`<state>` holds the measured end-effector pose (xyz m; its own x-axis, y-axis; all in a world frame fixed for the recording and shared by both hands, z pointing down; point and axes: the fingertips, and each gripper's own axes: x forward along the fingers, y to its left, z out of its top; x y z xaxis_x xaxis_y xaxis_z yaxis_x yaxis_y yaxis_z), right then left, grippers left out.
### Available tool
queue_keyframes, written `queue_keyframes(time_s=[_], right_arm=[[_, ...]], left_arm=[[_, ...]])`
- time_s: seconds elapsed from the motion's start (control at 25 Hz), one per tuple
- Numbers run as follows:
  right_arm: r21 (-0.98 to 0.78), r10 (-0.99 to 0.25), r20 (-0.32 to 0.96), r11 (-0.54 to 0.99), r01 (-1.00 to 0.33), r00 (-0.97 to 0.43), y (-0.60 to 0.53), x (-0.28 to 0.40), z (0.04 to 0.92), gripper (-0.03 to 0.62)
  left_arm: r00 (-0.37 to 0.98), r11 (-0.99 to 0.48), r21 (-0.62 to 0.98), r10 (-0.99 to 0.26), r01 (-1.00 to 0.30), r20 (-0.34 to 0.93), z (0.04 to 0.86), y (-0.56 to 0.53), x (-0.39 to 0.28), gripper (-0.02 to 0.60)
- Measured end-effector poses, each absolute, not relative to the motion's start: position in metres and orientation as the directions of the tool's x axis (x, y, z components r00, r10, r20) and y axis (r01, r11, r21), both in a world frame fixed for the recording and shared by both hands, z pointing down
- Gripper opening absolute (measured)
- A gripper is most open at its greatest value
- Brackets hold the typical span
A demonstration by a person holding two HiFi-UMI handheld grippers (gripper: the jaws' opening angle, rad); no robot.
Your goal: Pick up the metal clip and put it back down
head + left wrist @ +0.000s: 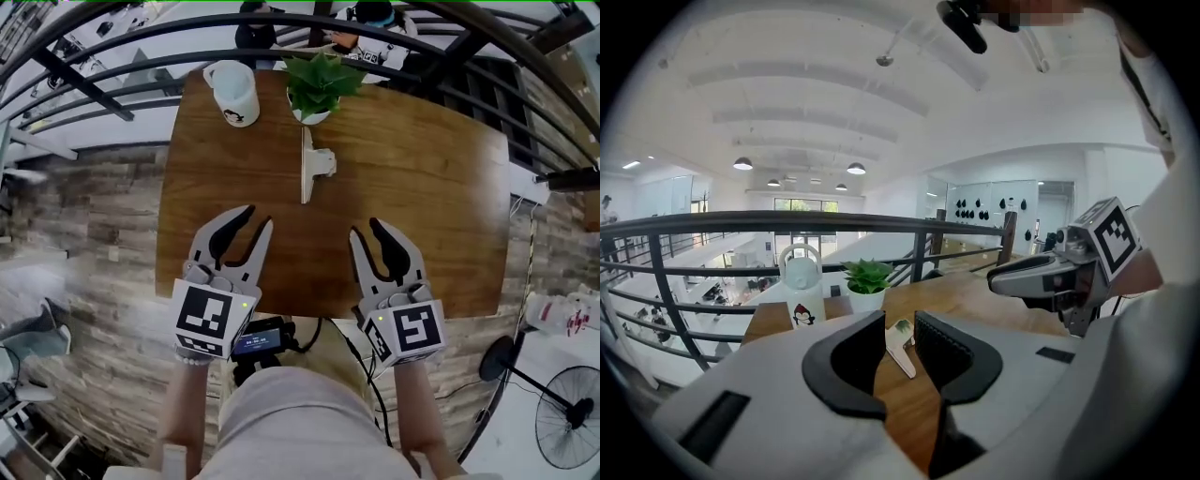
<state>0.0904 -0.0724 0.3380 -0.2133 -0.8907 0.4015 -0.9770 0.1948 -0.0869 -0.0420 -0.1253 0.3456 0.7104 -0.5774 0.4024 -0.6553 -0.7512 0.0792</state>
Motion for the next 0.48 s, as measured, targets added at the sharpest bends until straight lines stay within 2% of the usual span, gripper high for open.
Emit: queue_keyframes(time_s=[0.48], right_arm=[[-0.133,-0.856,0.438,0.24,-0.962,-0.274,-0.11,0.11,0.375,0.117]], left_arm=[[0.669,-0.713,0.093,-0.593,-0.695,0.448,0.379,-0.148,-0.023,0.1]])
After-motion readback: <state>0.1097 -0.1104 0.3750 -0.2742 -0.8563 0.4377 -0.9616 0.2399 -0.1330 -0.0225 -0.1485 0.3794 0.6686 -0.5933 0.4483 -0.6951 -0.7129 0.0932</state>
